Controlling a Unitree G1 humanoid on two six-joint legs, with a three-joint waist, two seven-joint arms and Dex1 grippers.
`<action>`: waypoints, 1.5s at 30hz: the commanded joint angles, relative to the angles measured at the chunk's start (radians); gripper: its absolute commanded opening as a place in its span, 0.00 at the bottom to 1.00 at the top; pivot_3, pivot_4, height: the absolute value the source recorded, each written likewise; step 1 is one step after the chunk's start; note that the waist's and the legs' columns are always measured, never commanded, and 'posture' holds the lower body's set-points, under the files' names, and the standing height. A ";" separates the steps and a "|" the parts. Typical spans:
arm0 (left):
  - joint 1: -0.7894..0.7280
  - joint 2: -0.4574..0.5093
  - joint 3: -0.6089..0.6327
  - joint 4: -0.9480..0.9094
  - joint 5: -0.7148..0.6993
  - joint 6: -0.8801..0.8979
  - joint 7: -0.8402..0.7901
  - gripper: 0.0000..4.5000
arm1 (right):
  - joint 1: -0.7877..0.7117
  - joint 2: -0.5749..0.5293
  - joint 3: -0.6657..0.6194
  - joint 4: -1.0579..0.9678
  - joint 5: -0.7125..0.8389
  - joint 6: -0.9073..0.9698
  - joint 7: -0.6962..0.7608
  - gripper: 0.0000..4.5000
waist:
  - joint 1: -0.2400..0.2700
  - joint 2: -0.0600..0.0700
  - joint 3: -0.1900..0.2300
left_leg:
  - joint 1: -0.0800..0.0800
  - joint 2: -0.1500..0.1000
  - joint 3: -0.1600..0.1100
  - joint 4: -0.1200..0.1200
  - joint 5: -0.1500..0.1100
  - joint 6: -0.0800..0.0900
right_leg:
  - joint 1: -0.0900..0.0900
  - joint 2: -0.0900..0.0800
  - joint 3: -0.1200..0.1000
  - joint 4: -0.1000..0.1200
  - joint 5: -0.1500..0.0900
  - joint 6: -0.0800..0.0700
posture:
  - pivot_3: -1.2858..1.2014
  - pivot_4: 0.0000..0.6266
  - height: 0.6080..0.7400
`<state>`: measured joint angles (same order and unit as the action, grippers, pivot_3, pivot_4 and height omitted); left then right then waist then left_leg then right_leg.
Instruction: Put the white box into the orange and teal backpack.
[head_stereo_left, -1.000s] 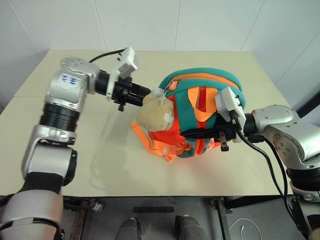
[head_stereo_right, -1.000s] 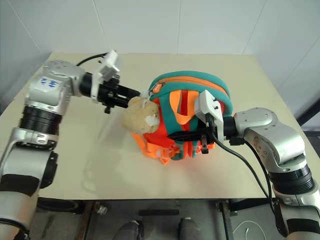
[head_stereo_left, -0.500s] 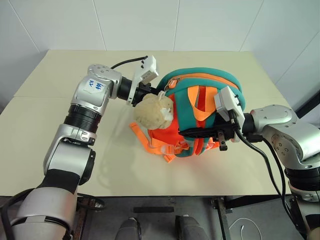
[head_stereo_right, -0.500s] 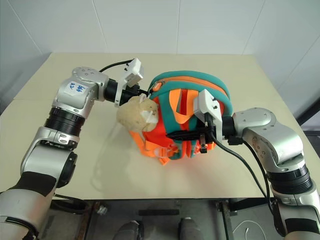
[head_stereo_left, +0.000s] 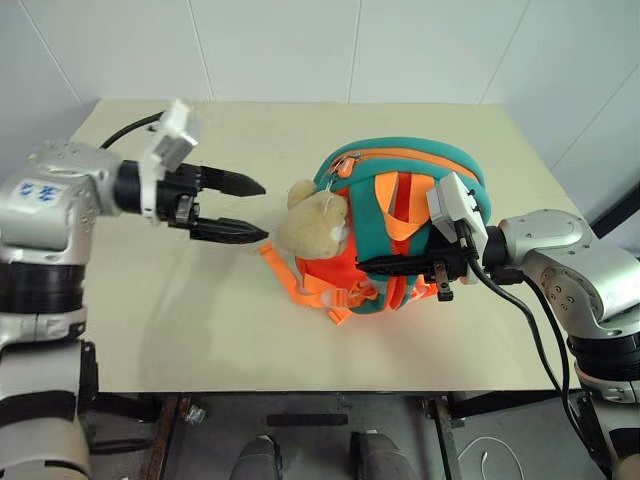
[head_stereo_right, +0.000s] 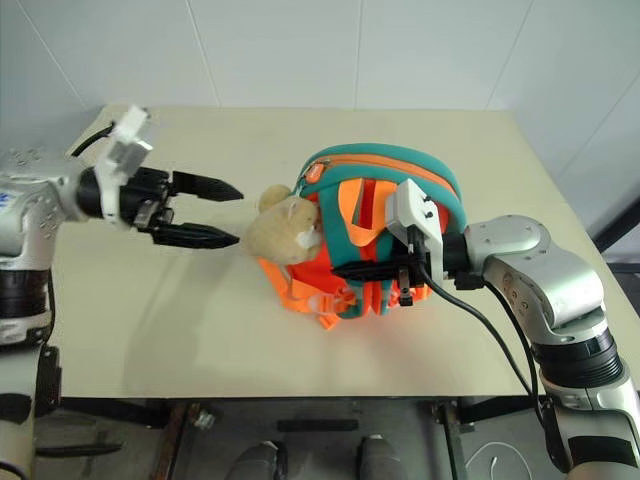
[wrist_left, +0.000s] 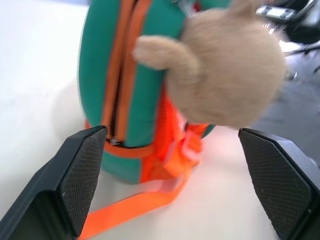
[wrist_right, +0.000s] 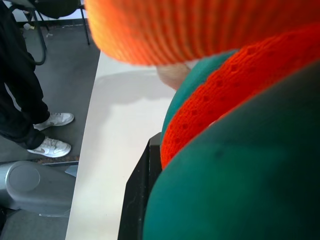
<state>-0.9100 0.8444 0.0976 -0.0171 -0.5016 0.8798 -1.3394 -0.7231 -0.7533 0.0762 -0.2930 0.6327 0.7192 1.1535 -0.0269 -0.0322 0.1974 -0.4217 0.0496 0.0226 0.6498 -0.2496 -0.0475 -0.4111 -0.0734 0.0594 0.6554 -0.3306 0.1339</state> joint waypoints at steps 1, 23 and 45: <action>0.031 -0.031 0.055 -0.135 -0.074 0.061 0.111 1.00 | -0.024 0.002 -0.007 -0.005 0.001 -0.020 0.012 0.00 | 0.000 0.000 0.000 | 0.000 0.000 0.000 0.000 0.000 0.000 | 0.001 0.000 0.000 0.000 0.000 0.000 | 0.52 0.24 1.00; -0.004 -0.234 -0.021 -0.169 -0.203 0.169 0.377 0.18 | -0.012 0.017 -0.021 -0.024 -0.012 -0.014 -0.001 0.00 | -0.002 0.000 0.000 | 0.001 -0.001 -0.001 0.001 0.001 -0.001 | 0.001 0.000 0.000 0.001 0.001 0.001 | 0.52 0.24 1.00; -0.083 0.035 0.005 0.147 -0.161 0.041 0.209 0.03 | 0.064 0.000 -0.049 -0.118 0.082 0.028 -0.027 0.00 | -0.002 0.000 0.000 | 0.001 0.000 -0.001 -0.001 0.001 -0.001 | 0.001 0.001 0.000 -0.001 0.001 0.000 | 0.52 0.24 1.00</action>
<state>-0.9512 0.8569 0.0758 0.0971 -0.6774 0.9514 -1.1184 -0.6575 -0.7418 0.0669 -0.3725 0.6912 0.7468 1.1288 -0.0285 -0.0323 0.1974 -0.4210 0.0492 0.0214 0.6487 -0.2486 -0.0483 -0.4104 -0.0724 0.0592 0.6542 -0.3299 0.1343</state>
